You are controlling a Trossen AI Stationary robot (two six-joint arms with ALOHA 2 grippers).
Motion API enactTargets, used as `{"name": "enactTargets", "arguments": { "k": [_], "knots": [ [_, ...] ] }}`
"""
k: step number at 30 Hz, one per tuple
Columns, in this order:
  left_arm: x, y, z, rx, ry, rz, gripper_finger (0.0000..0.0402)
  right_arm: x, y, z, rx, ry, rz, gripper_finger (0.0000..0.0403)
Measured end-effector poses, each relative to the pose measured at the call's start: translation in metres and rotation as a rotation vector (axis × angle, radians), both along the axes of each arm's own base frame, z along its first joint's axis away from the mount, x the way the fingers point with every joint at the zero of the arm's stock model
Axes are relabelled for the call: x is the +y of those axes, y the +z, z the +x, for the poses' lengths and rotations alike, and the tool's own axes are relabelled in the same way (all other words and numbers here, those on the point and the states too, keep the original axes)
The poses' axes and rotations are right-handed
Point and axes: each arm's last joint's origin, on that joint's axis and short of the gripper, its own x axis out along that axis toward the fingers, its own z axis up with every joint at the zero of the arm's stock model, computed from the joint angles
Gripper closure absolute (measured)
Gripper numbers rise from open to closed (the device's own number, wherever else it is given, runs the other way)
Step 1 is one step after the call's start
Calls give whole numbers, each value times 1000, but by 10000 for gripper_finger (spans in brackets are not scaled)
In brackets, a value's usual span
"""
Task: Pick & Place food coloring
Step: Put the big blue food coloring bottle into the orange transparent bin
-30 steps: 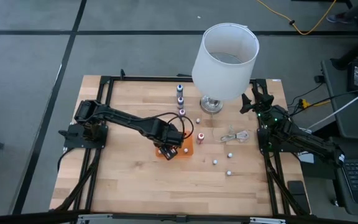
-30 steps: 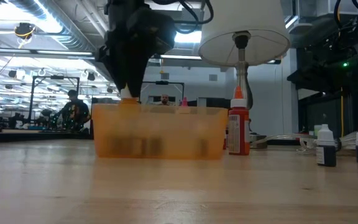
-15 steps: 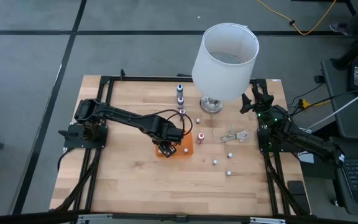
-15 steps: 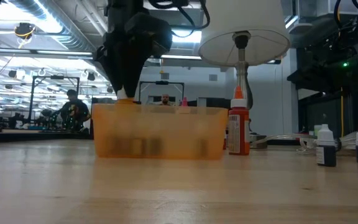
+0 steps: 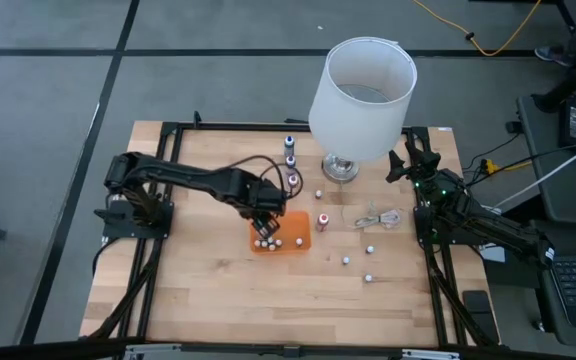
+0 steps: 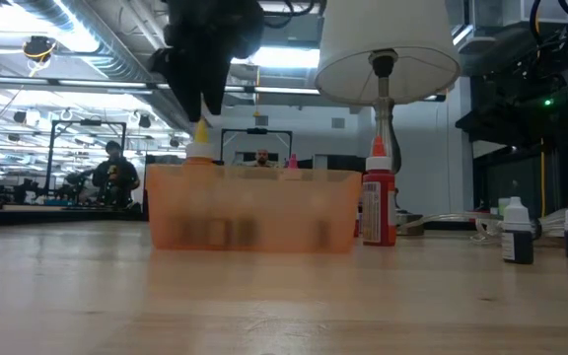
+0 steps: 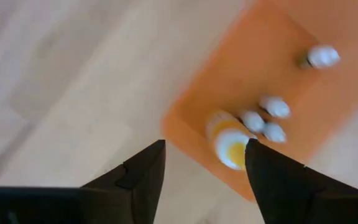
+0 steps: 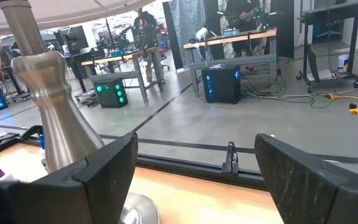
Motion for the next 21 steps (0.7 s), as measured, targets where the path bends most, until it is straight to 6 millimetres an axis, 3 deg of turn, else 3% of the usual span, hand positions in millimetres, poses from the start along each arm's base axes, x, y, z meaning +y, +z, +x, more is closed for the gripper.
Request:
{"name": "enactTargets", "arguments": {
  "k": [8, 14, 21],
  "knots": [
    [41, 17, -12, -40, 146, 176, 154, 0, 0, 0, 1, 0, 0, 79],
    [80, 18, -17, -8, 158, 238, 154, 0, 0, 0, 0, 0, 0, 79],
    [132, 19, -28, -24, 303, 242, 156, 0, 0, 0, 0, 0, 0, 79]
  ]
}}
